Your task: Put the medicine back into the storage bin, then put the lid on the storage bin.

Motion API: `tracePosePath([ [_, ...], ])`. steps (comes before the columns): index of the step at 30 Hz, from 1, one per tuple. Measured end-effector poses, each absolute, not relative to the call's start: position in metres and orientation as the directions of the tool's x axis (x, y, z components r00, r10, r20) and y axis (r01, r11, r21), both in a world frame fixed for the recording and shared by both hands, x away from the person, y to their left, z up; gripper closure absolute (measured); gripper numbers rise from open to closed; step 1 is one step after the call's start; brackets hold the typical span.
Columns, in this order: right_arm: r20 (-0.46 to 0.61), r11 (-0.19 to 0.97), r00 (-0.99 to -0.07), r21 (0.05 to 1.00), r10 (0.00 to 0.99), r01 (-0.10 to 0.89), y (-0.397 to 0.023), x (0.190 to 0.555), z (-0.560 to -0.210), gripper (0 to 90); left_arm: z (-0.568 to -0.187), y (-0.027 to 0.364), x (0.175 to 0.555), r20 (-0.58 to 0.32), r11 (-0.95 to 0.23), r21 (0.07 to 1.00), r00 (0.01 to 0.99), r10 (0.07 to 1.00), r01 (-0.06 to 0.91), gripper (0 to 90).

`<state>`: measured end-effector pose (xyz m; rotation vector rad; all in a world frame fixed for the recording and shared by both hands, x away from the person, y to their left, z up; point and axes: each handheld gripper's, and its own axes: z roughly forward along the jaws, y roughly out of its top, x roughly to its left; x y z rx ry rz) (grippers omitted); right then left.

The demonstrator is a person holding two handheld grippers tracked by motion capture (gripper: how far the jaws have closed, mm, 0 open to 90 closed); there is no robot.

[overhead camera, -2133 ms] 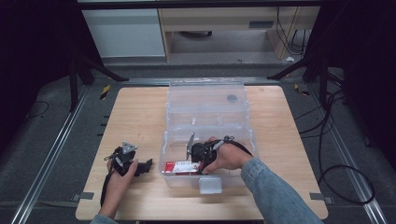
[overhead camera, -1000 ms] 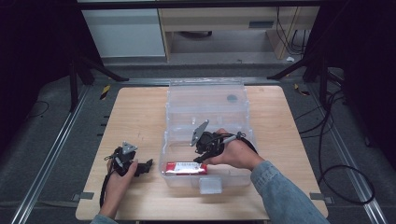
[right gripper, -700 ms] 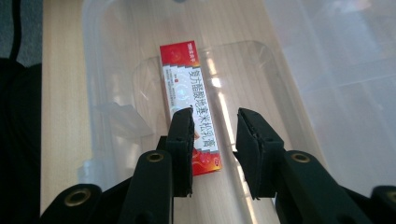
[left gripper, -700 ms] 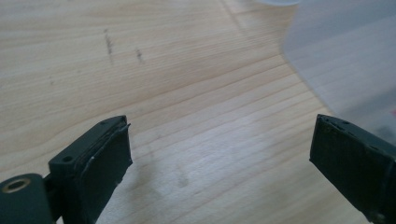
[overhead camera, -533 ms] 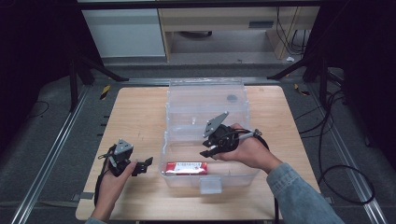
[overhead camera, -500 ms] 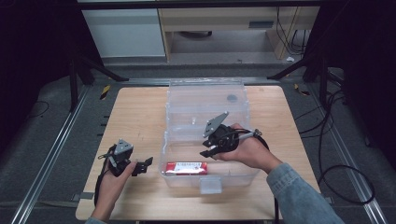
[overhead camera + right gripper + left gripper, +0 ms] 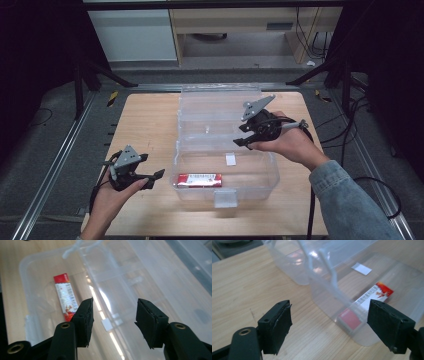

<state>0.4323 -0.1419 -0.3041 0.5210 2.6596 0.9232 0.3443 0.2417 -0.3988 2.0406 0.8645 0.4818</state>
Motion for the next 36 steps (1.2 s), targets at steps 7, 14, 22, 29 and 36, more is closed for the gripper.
tracePosePath([
  [7, -0.137, 0.72, -0.874, 0.632, 0.466, 0.285, -0.158, 0.444, -0.302, 50.2, -0.387, 0.223, 0.343, 0.068, -0.475, 0.801, 0.735, 0.675, 0.363, 21.8],
  [14, -0.168, 0.739, -0.863, 0.609, 0.476, 0.289, -0.164, 0.451, -0.304, 51.1, -0.384, 0.202, 0.339, 0.078, -0.512, 0.795, 0.782, 0.619, 0.326, 26.2],
  [22, -0.208, 0.757, -0.843, 0.579, 0.496, 0.302, -0.174, 0.465, -0.304, 50.6, -0.387, 0.188, 0.338, 0.076, -0.525, 0.794, 0.805, 0.589, 0.308, 29.8],
  [29, -0.243, 0.77, -0.832, 0.566, 0.498, 0.295, -0.177, 0.471, -0.299, 51.9, -0.384, 0.178, 0.336, 0.08, -0.55, 0.785, 0.834, 0.547, 0.285, 33.5],
  [36, -0.27, 0.794, -0.83, 0.531, 0.488, 0.295, -0.181, 0.477, -0.3, 56.4, -0.392, 0.171, 0.334, 0.079, -0.571, 0.773, 0.851, 0.519, 0.276, 36.6],
])
